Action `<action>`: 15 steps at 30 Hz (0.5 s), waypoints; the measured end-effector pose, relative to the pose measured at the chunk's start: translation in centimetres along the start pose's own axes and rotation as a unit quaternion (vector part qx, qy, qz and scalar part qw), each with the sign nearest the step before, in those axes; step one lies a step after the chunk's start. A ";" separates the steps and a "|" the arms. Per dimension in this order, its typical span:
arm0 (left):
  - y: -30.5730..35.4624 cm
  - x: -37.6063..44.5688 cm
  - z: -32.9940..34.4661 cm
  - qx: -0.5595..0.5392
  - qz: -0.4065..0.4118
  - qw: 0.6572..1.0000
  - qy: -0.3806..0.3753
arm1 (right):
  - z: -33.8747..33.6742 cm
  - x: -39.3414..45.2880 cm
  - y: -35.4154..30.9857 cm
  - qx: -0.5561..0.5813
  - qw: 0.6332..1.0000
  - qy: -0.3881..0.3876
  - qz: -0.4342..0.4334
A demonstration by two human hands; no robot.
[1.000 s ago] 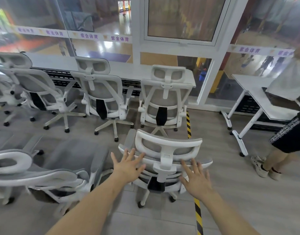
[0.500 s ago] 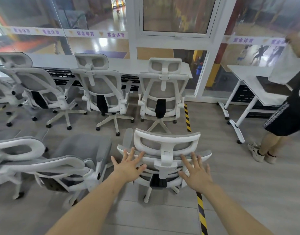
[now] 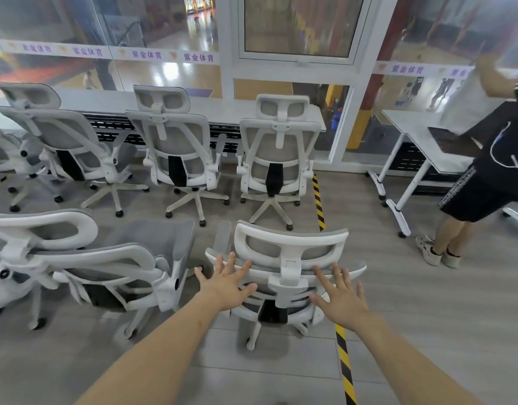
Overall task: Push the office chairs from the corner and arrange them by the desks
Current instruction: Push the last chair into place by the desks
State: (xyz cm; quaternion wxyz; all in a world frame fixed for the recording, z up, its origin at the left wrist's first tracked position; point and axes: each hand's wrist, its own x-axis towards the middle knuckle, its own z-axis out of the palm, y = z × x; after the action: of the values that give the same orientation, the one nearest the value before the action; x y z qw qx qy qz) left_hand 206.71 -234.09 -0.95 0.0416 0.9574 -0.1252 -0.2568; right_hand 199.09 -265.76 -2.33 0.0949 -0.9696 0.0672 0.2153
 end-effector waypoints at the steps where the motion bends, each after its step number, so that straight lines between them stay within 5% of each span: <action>1: 0.1 -0.3 0.3 0.000 -0.001 1.000 0.001 | 0.1 -0.4 0.0 0.000 1.000 -0.002 0.000; 15: 1.2 -1.0 0.6 -0.011 -0.021 1.000 -0.005 | -1.2 0.3 1.3 0.001 0.999 -0.018 -0.028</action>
State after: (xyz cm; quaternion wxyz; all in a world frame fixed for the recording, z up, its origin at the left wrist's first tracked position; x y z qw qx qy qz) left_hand 205.36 -234.96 -0.84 0.0457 0.9580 -0.1025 -0.2637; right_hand 199.63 -267.31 -1.64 0.1027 -0.9670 0.0381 0.2302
